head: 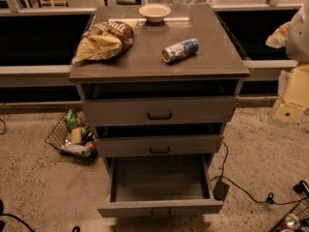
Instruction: Close bottom drawer
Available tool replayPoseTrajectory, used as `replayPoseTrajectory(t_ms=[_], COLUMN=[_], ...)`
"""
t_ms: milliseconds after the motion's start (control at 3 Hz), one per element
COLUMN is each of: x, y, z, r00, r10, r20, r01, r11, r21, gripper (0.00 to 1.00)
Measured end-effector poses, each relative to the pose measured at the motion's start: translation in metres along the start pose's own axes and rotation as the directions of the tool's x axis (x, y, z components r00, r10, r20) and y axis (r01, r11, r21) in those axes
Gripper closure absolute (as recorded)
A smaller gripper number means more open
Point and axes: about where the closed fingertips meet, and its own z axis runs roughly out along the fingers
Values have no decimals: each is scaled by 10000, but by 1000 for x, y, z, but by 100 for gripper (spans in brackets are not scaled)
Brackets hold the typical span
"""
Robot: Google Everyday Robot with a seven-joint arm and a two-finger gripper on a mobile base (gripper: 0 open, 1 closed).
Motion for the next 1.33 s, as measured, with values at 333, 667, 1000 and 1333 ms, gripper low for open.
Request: replayPoseTrajectory(t_ms=[333, 667, 1000, 1333], x=[0, -1, -9, -13], y=[0, 2, 34, 65], z=[0, 7, 77, 130], r00=[10000, 9981, 9788, 9615], r10=[0, -84, -533, -575], r20=[0, 612, 1978, 2689], r01=[0, 86, 831, 1308], r11=[10000, 10000, 9858, 9558], r21=[0, -38, -1456, -2634], gripper=[0, 0, 0, 0])
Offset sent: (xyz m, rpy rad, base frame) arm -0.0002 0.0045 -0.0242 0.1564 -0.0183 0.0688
